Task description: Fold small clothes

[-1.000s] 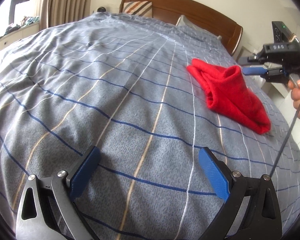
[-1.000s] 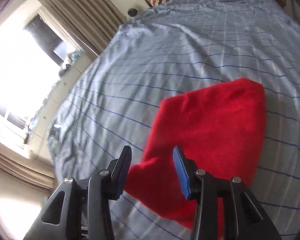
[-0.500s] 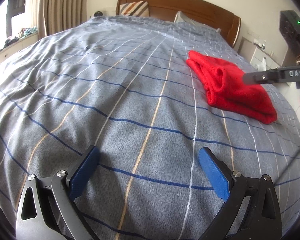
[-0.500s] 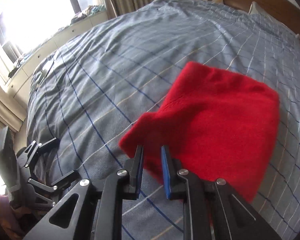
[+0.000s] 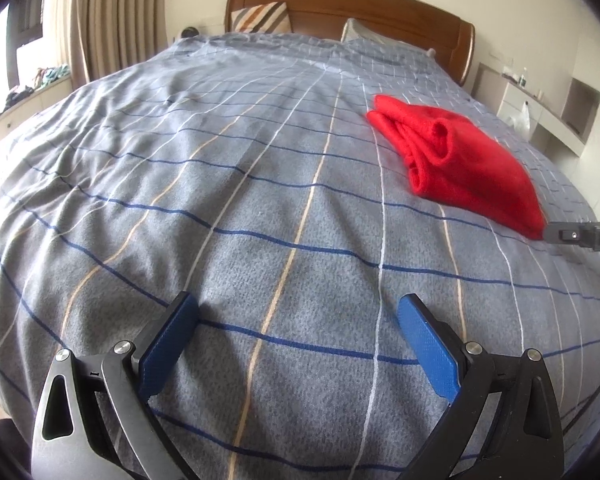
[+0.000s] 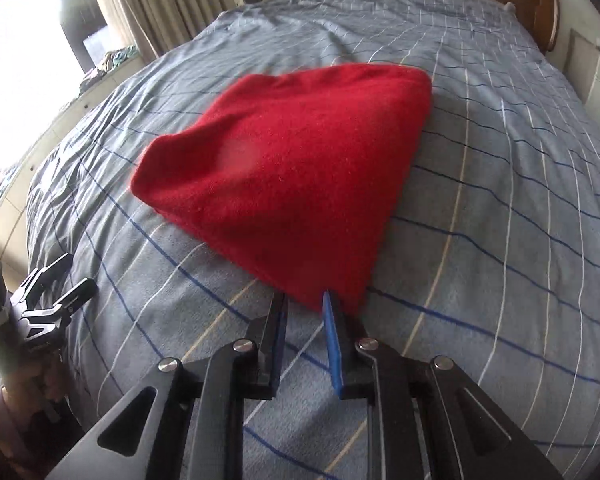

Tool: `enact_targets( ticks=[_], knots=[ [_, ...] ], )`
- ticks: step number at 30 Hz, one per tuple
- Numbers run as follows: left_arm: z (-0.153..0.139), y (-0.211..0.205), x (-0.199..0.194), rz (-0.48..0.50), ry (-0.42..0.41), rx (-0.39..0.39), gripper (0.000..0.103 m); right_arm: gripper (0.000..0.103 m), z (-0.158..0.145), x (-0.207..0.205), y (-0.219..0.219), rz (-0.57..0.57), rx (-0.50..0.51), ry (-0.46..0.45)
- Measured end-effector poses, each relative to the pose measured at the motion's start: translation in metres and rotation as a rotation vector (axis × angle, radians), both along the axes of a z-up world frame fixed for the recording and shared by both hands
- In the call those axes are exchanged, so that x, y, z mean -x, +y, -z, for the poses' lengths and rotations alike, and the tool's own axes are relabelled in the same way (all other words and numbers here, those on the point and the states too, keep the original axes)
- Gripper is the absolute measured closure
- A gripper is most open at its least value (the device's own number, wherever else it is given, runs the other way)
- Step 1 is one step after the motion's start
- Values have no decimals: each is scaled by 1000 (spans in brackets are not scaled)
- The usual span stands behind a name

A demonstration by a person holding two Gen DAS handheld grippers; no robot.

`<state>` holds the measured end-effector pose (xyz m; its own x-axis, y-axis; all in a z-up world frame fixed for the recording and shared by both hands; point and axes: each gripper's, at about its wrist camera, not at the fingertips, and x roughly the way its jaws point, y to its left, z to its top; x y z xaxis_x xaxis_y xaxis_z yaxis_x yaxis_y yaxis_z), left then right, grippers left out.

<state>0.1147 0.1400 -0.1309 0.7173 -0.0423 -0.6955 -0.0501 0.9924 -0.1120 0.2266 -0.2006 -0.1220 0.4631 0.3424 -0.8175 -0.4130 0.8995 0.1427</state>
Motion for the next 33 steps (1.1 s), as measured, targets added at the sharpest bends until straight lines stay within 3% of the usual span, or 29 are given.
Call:
enact_targets(
  ticks=[2,3,7,10,13,15,18,21,23,24,25,26,28,30,33],
  knots=[
    [-8,-5,-1,35,-1,27,3,38,-4,13,-11,12,-11,-38],
    [-16,-7,-5,59,-2,52,3,35,-6,17,-17,16,-20,-57],
    [-53,-19,-48,164,-8,170,2,34,-8,6,-38,64,-98,-46],
    [-65,-34,-109,253,89,277,1,32,-19,-25,-48,136,-237,-32],
    [-55,-47,-163,249,187,255,2,17,-24,-63,-51,184,-392,-7],
    [-42,-50,-190,219,242,223,2,17,-16,-92,-48,212,-449,42],
    [-22,-51,-216,204,329,243,2,17,7,-129,-40,251,-496,134],
    [-17,-53,-222,192,325,272,2,19,28,-155,-30,257,-551,195],
    [-19,-58,-226,215,307,306,8,41,32,-163,-17,237,-516,192],
    [-18,-62,-227,231,304,309,42,47,31,-164,-9,231,-450,166],
    [-14,-68,-228,259,317,320,63,60,28,-163,1,227,-364,125],
    [-12,-70,-229,265,327,334,79,64,22,-158,11,212,-278,71],
    [-17,-75,-224,243,281,293,84,69,10,-145,35,163,-104,-63],
    [-26,-78,-217,240,242,254,86,71,-2,-133,51,115,3,-173],
    [-54,-75,-205,254,165,240,86,72,-29,-118,56,84,18,-281]
  ],
)
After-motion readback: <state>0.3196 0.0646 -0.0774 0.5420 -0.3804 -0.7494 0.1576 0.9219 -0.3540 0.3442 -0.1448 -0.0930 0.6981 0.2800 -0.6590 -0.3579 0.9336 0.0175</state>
